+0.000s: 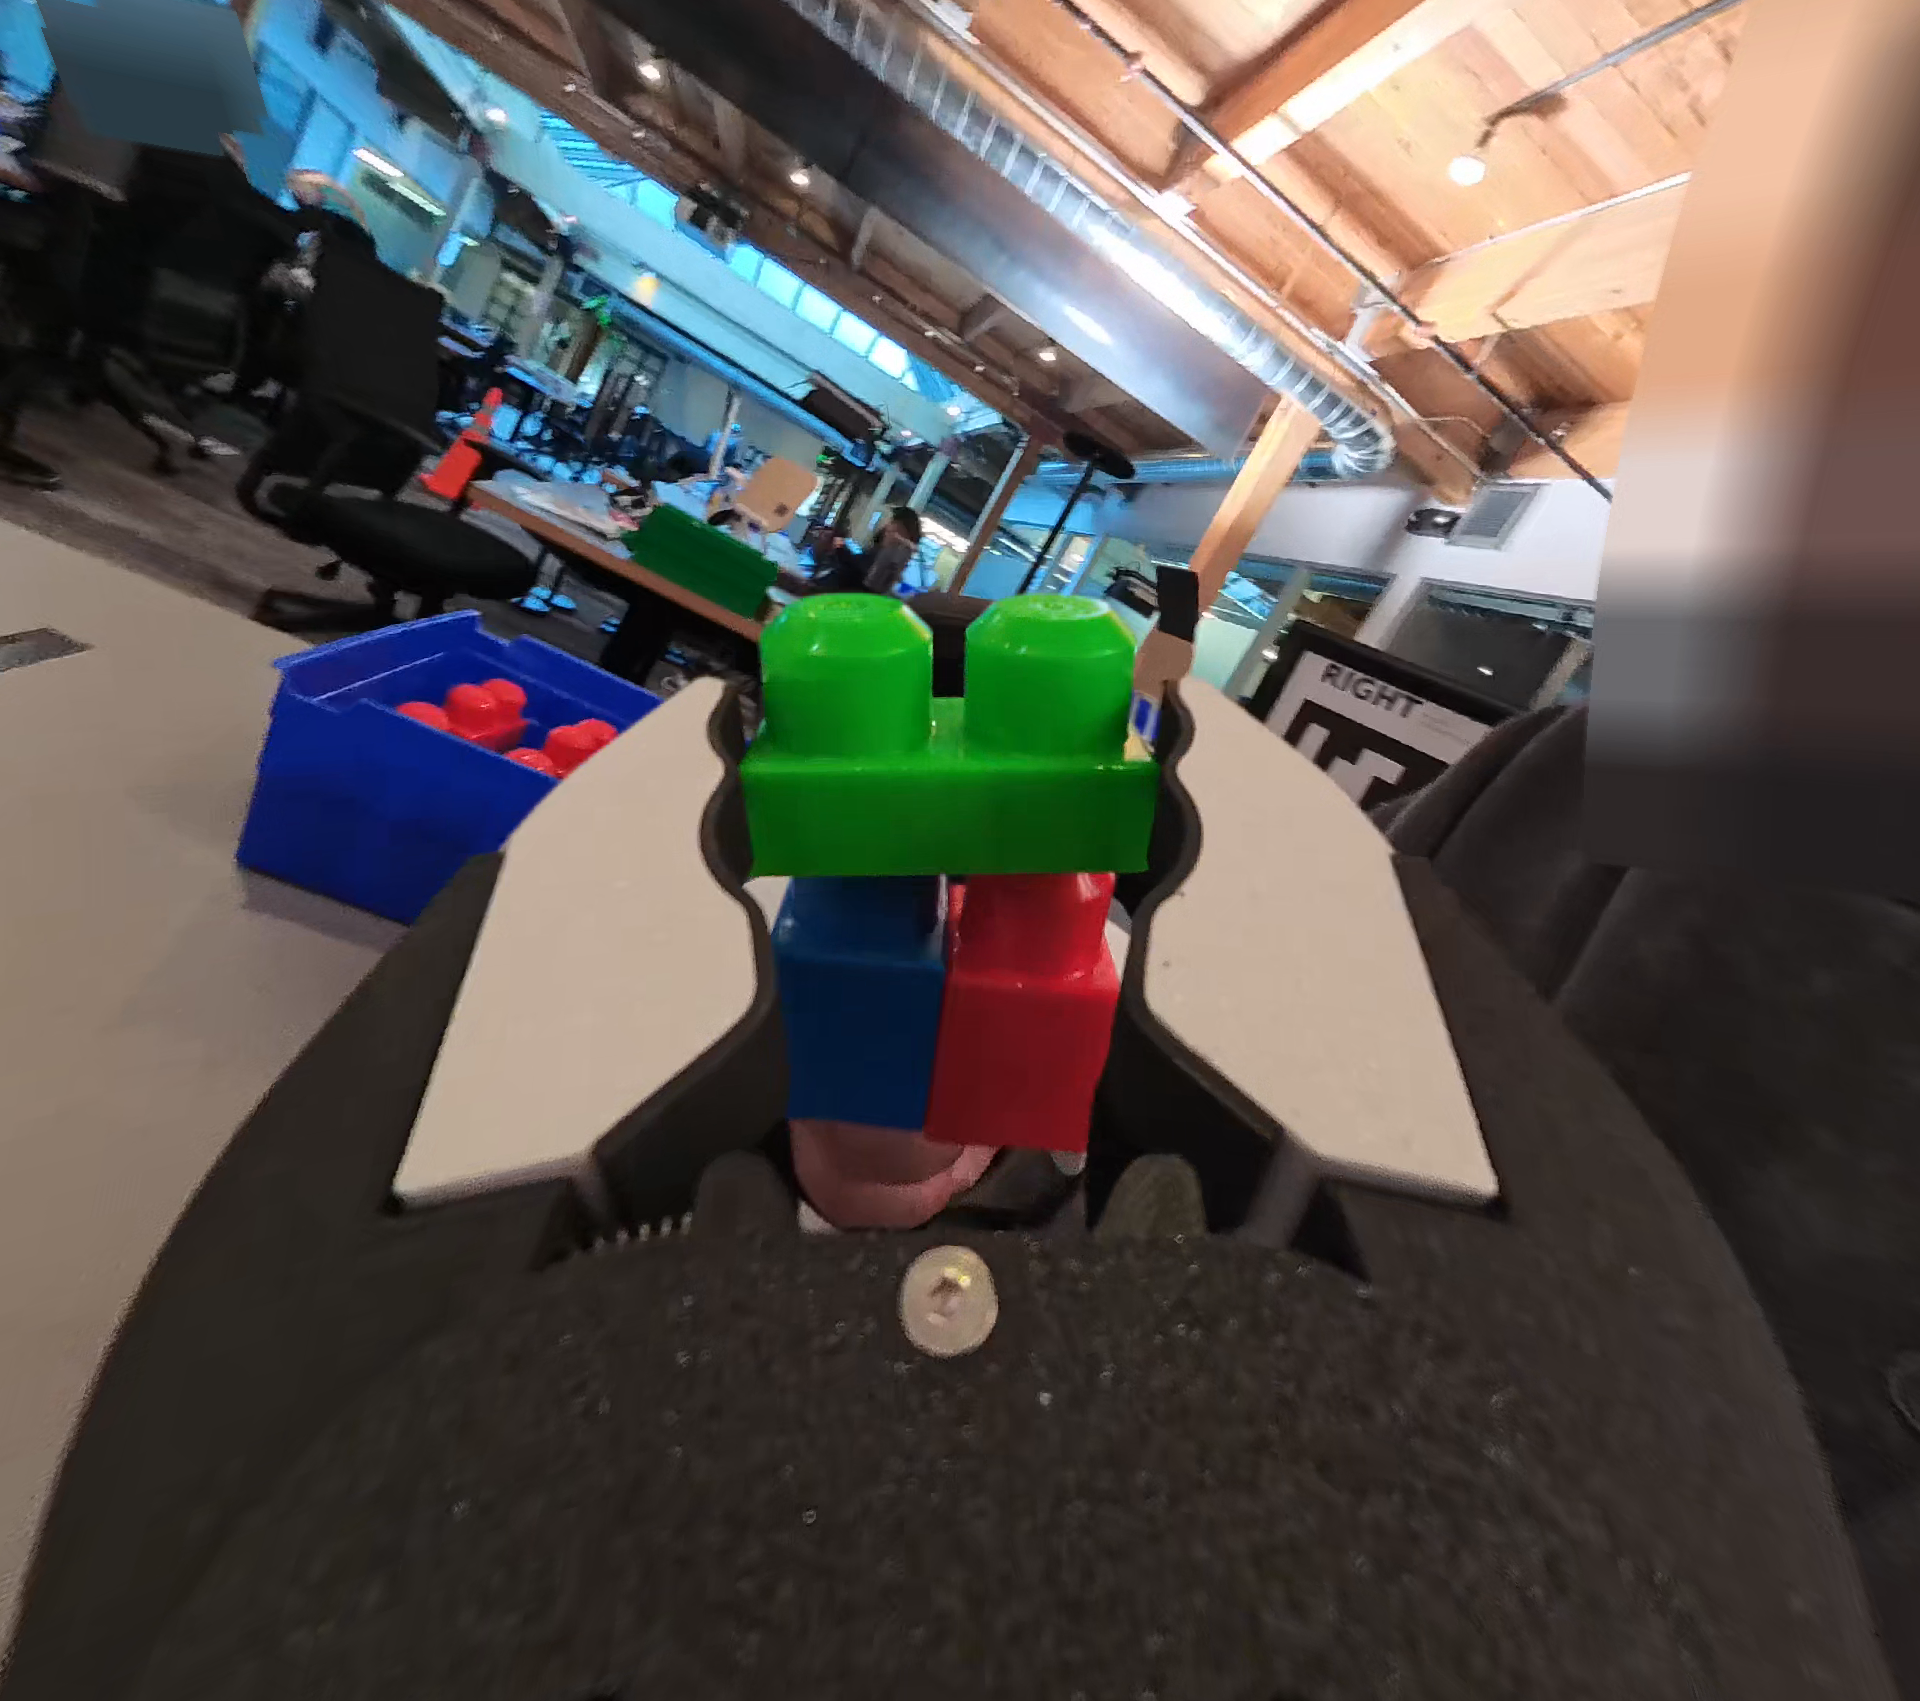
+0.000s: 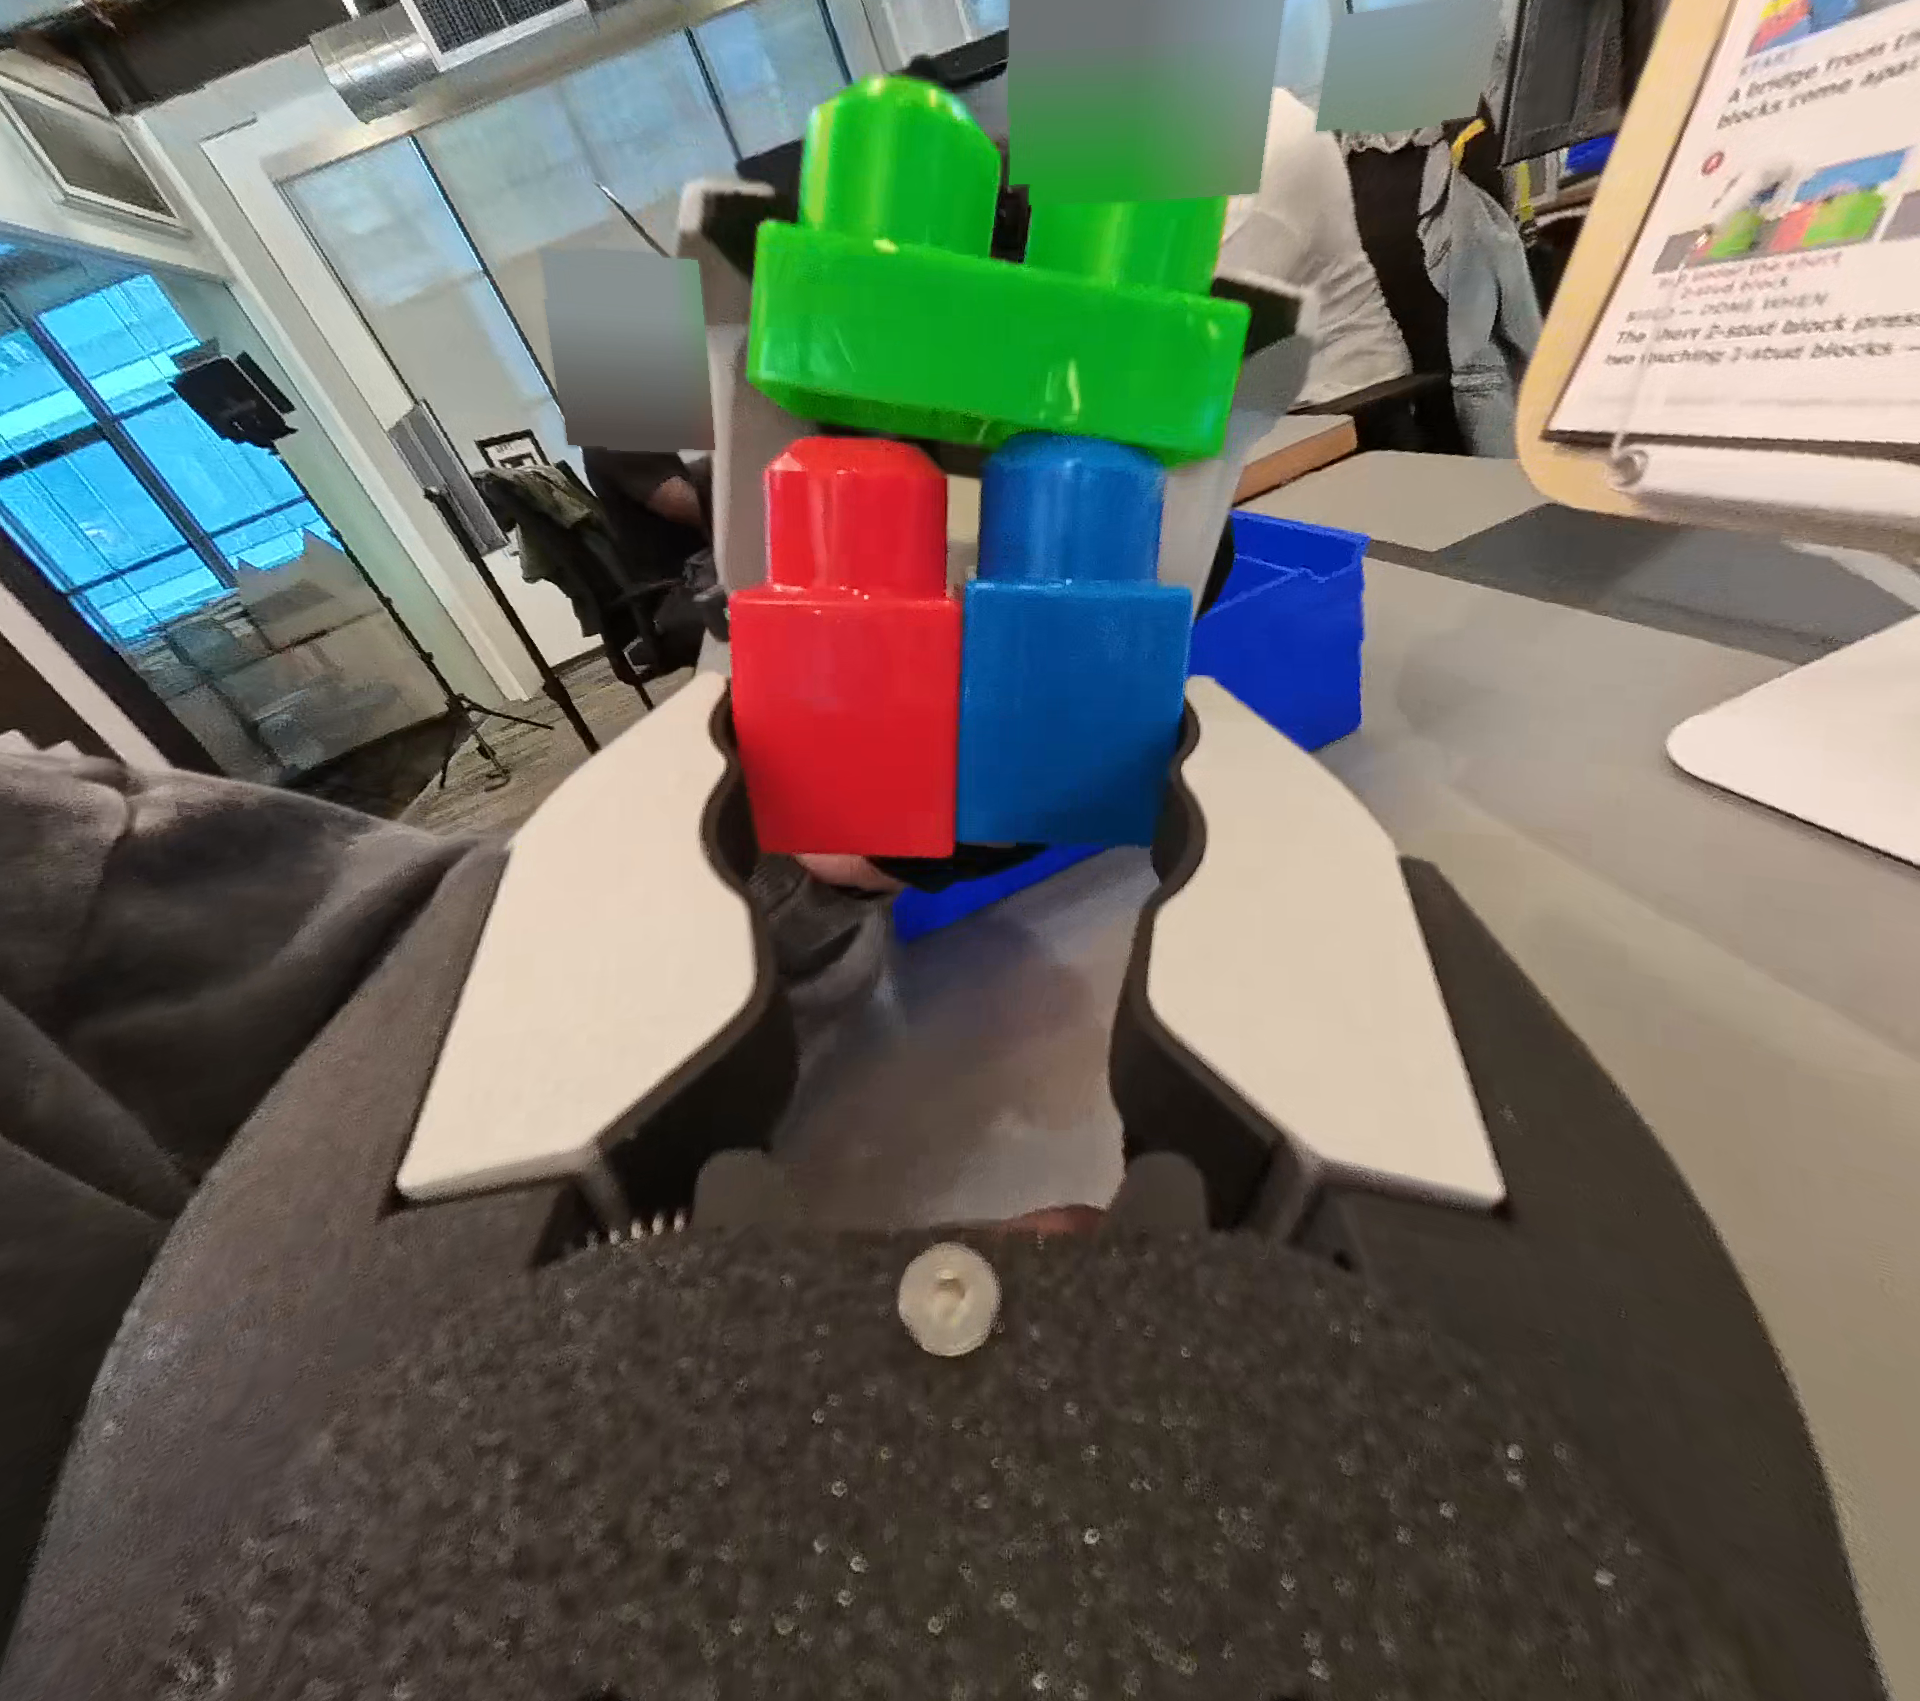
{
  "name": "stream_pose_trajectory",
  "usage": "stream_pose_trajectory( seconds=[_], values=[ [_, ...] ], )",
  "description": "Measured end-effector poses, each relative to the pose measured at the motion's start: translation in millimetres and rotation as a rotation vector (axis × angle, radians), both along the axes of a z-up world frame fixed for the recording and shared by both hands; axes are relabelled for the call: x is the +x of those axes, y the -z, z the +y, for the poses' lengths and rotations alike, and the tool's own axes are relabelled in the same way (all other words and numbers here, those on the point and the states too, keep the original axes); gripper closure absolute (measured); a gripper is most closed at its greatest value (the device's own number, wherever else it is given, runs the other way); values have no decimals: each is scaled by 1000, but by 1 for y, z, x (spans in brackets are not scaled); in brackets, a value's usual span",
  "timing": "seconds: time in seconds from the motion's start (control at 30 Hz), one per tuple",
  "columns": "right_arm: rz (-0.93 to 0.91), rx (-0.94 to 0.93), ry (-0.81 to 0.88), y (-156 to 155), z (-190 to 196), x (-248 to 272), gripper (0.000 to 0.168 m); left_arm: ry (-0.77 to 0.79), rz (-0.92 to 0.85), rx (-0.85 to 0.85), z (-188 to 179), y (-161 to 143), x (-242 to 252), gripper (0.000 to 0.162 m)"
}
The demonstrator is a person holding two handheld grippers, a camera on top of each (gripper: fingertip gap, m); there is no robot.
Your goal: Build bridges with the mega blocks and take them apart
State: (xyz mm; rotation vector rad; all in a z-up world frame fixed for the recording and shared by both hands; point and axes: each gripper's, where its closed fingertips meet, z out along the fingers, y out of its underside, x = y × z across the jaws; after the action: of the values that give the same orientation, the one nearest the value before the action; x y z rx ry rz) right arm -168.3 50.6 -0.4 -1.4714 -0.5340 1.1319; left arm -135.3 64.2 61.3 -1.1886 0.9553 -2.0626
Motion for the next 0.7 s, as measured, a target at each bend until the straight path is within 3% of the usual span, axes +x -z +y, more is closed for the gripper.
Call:
stream_pose_trajectory(
  seconds=[0.43,0.7],
  values=[
    [-43,-34,-19,-1,-5,-5,93,95,106,149,-20,16,-5,87],
    [-139,-26,-102,9,-20,10,93,153,263,221,-37,33,5,87]
  ],
)
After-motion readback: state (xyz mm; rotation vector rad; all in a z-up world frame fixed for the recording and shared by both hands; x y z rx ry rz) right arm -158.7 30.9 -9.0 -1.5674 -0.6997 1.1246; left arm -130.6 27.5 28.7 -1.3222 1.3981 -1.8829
